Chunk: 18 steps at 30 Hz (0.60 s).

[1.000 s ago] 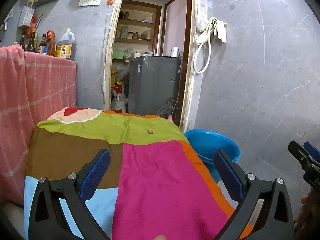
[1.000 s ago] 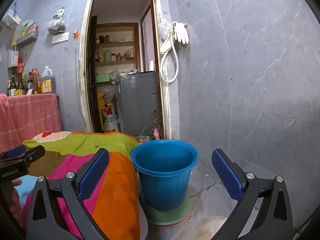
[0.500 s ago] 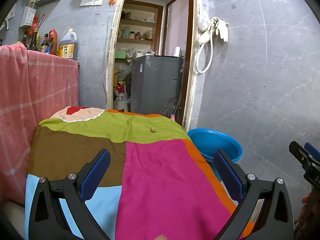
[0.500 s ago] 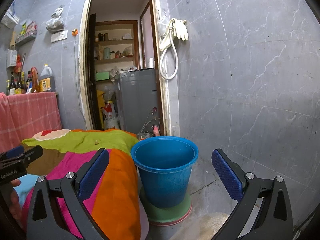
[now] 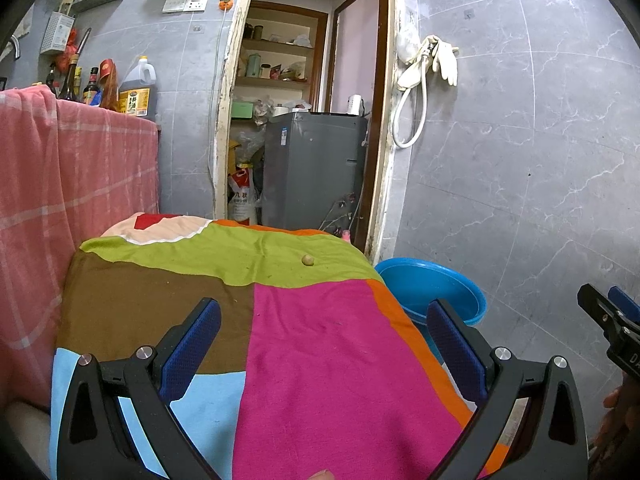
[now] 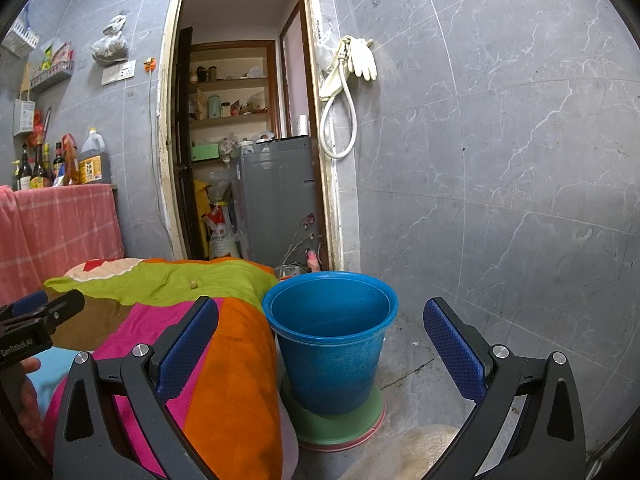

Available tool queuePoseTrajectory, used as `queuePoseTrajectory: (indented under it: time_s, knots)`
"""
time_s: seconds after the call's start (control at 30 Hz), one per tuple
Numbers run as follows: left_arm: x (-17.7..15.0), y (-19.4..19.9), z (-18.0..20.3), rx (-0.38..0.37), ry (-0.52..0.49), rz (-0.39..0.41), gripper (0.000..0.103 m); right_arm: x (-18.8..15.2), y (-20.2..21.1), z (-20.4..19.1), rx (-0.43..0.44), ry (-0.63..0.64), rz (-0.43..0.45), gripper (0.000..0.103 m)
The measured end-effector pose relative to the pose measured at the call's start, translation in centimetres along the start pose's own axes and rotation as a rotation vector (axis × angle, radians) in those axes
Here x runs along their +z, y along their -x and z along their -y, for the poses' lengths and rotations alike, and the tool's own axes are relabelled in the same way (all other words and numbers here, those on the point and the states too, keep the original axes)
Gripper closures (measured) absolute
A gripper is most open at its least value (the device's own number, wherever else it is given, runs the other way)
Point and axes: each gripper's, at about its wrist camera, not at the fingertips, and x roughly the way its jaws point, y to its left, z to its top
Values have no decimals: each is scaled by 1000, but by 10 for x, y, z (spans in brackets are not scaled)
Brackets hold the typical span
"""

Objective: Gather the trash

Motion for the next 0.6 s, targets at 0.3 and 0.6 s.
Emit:
queuePoseTrajectory:
  time_s: [0.3,0.6]
  knots:
    - [0,1,-1,0,1,3,2,0,1,-1,-1,2,3,0]
    - [1,2,-1,4,3,7,2,0,1,-2,0,3,1,0]
